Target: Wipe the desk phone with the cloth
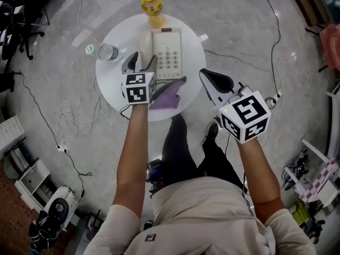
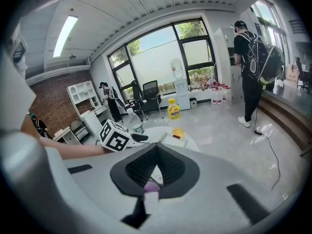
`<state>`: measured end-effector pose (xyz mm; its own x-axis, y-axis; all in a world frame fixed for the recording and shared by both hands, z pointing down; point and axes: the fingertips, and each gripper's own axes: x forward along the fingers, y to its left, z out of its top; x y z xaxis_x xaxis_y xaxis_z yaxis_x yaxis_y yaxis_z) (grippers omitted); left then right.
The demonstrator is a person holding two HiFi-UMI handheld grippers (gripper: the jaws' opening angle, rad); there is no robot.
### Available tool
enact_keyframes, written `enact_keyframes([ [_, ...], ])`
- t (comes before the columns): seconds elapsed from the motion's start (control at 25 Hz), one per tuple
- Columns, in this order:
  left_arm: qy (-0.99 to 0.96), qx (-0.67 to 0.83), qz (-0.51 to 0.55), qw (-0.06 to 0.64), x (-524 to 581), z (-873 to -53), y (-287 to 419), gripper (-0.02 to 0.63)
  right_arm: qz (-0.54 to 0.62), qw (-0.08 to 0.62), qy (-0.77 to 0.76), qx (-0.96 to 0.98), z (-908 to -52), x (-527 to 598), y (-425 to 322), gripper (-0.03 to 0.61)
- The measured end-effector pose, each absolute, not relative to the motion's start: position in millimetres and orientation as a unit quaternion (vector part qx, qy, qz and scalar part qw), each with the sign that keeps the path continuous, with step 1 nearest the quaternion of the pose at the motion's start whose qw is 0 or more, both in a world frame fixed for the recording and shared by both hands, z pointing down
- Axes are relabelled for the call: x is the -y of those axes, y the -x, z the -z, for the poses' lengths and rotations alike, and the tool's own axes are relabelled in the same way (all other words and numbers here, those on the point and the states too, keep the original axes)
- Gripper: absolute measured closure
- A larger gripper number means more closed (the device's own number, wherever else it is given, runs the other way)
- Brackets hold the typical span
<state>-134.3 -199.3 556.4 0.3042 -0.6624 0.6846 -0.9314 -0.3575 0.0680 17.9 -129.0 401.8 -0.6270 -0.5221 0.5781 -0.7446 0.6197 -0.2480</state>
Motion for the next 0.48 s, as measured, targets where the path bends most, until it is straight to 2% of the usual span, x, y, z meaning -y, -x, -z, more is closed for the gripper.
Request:
enact_keyframes([
  [0.48,-0.759,0.528,-0.299,0.233,206,-588,134,0.364,-0.253,0.245,-0.358,0.865,-426,121,-9,0.584],
])
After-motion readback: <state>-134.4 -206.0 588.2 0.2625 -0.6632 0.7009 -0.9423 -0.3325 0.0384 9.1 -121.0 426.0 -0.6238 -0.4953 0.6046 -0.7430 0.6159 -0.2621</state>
